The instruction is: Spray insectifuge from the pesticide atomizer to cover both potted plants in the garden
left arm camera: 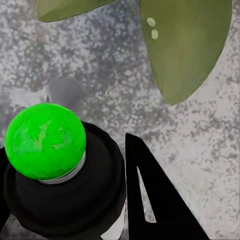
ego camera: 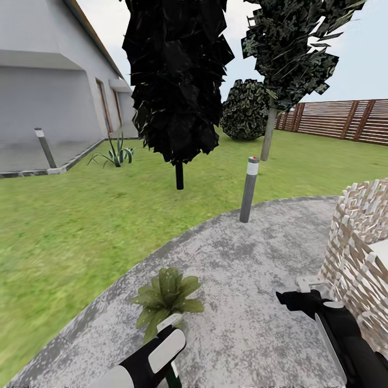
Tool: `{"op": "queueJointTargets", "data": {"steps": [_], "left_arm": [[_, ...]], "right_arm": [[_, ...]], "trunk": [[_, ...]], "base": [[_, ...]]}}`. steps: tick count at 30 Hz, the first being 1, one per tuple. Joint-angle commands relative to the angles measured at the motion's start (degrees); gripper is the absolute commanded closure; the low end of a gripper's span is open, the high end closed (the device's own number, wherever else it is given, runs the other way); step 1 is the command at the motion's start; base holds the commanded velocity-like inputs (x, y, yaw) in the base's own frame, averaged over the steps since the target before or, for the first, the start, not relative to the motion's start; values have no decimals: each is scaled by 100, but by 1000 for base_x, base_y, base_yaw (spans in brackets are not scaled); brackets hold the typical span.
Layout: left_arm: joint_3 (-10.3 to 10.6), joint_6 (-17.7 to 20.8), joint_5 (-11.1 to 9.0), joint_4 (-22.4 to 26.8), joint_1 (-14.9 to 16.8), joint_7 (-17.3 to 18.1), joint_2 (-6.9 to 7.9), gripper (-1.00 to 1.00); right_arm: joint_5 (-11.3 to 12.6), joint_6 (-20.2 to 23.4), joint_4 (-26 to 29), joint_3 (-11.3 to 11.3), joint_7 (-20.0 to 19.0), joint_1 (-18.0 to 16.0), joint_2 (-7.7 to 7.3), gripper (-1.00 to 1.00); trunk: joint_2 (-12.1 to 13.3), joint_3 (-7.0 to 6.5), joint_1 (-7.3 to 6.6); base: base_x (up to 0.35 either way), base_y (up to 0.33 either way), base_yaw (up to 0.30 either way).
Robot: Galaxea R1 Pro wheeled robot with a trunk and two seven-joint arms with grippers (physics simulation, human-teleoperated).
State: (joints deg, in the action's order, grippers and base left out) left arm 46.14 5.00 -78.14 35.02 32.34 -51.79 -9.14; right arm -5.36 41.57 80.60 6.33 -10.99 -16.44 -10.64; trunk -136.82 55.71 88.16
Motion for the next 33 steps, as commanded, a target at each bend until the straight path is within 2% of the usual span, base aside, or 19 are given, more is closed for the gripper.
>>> {"op": "queueJointTargets", "data": {"steps": [1, 7, 13, 17, 26, 27, 30, 33], "left_arm": [[0, 0, 0, 5, 0, 1, 0, 100], [0, 1, 1, 22, 0, 15, 3, 100], [8, 34, 9, 6, 0, 386, 25, 100], [16, 54, 18, 10, 0, 463, 19, 100], [35, 105, 49, 14, 0, 786, 18, 100], [35, 231, 51, 18, 0, 805, 18, 100], [29, 1014, 58, -31, 99, 808, 18, 100], [27, 1311, 51, -86, 189, 817, 18, 100]], "right_arm": [[0, 0, 0, 0, 0, 0, 0, -100], [0, 0, 0, 0, 0, 0, 0, -100], [0, 0, 0, 0, 0, 0, 0, -100], [0, 0, 0, 0, 0, 0, 0, -100], [0, 0, 0, 7, 0, 0, 0, -100], [0, 0, 0, 8, 0, 0, 0, -100], [0, 0, 0, 9, 0, 0, 0, -100], [0, 0, 18, 9, -7, 0, 0, -100]], "trunk": [[0, 0, 0], [0, 0, 0], [0, 0, 0], [0, 0, 0], [0, 0, 0], [0, 0, 0], [0, 0, 0], [0, 0, 0]], "base": [[-184, 231, 0], [-170, 257, 0], [-7, 334, 0], [92, 324, 0], [8, 26, -100], [0, 0, -6], [0, 0, -1], [0, 0, 0]]}}
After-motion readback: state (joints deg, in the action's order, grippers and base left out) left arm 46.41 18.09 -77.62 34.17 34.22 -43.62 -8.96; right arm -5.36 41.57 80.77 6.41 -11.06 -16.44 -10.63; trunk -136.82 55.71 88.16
